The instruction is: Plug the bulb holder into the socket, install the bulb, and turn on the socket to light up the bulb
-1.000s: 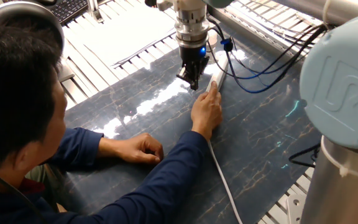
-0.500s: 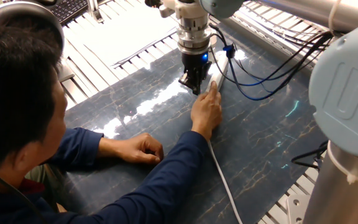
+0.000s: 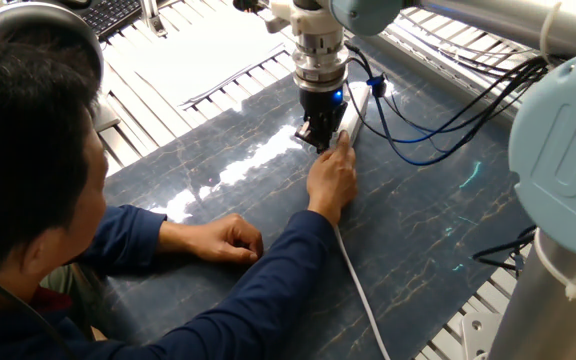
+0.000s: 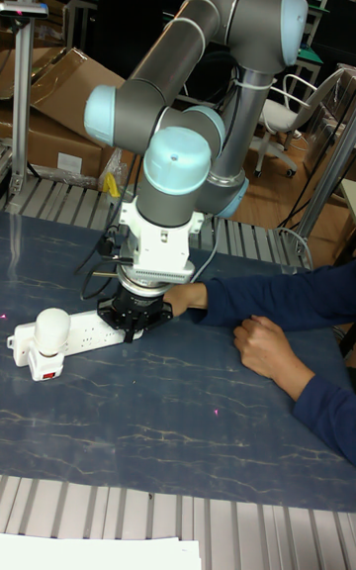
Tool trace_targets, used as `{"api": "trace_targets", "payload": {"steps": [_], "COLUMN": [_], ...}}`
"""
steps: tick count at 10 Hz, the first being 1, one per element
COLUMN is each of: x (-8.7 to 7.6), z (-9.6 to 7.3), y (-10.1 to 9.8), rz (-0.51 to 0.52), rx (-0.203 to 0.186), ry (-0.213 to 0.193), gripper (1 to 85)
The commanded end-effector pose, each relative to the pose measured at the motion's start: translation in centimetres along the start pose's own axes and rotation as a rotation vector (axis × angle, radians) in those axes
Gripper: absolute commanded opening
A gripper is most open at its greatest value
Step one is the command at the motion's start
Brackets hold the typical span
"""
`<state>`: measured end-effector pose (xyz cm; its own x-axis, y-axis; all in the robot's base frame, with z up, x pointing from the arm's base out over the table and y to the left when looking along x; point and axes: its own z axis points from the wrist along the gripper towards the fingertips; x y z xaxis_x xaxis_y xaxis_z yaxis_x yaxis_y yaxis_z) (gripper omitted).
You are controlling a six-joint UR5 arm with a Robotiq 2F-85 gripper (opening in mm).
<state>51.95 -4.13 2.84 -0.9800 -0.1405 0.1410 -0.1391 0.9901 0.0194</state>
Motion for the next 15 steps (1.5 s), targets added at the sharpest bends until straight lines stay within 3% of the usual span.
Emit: {"api": "trace_targets", "payload": {"steps": [1, 3, 6, 7, 9, 10, 11, 13, 15], "x": [0.1, -0.6, 0.0, 0.8, 1.4, 0.6, -0.2, -1.1, -1.5], "z": [-0.2, -1.0, -1.1, -1.1, -0.9, -0.6, -0.6, -1.6, -2.4], "y": [0.3, 1.3, 1.6, 2.8, 2.4, 1.5, 1.4, 1.5, 2.2], "rz": [0.003, 0.020, 0.028, 0.041, 0.040, 0.020, 0.004, 0.018, 0.021], "rx": [-0.013, -0.005, -0.015, -0.061, -0.025, 0.003, -0.006, 0.045, 0.026], "ry": [-0.002, 0.007, 0.032, 0.062, 0.080, 0.060, 0.055, 0.070, 0.078], "gripper": [1.0, 1.0, 1.0, 1.0, 1.0, 1.0, 1.0, 1.0, 1.0]}}
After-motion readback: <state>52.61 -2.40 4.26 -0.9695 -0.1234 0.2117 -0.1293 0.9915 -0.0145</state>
